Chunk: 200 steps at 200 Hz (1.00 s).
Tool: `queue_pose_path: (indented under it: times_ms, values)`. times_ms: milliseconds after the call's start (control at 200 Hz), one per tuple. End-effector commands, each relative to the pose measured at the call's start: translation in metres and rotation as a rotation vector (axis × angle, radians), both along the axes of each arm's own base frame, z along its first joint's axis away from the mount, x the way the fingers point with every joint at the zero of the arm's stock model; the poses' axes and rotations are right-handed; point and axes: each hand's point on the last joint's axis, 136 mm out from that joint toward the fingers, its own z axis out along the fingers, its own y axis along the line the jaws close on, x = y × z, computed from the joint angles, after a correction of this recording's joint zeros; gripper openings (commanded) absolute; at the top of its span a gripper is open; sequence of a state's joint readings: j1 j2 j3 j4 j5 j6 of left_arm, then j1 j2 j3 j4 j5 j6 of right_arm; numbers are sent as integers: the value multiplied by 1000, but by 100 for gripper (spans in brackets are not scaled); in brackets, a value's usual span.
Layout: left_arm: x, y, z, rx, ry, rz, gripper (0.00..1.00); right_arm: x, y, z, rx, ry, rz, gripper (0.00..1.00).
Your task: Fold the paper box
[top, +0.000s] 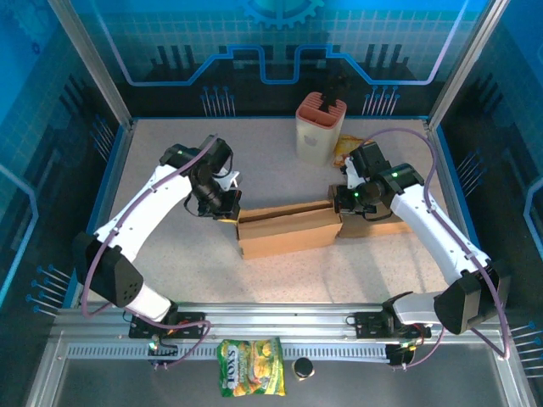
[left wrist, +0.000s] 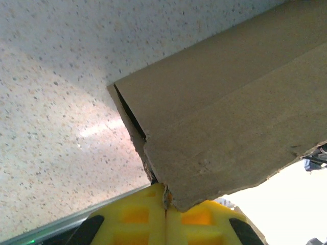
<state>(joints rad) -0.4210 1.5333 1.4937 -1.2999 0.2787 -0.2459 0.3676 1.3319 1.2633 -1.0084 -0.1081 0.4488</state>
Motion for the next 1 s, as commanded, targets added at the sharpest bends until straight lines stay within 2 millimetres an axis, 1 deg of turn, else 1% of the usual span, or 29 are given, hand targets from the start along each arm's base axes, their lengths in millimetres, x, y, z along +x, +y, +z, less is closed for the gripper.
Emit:
queue_pose_path:
  times_ms: [0, 215, 350, 650, 875, 996]
  values:
    - [-13, -10, 6, -63, 84, -1, 0, -5, 6, -7, 4, 21, 14, 0]
    - [-18, -16, -2, -109, 79, 48, 0, -8, 7, -10, -4, 21, 17, 0]
    - [-24, -15, -8, -110, 91, 72, 0, -10, 9, -10, -12, 13, 18, 0]
    - [-28, -31, -12, -183, 124, 128, 0, -13, 10, -13, -27, 5, 26, 0]
    - [-30, -27, -21, -164, 122, 134, 0, -14, 8, -14, -34, 0, 28, 0]
    - [-31, -27, -28, -154, 79, 118, 0, -15, 8, -16, -36, 2, 30, 0]
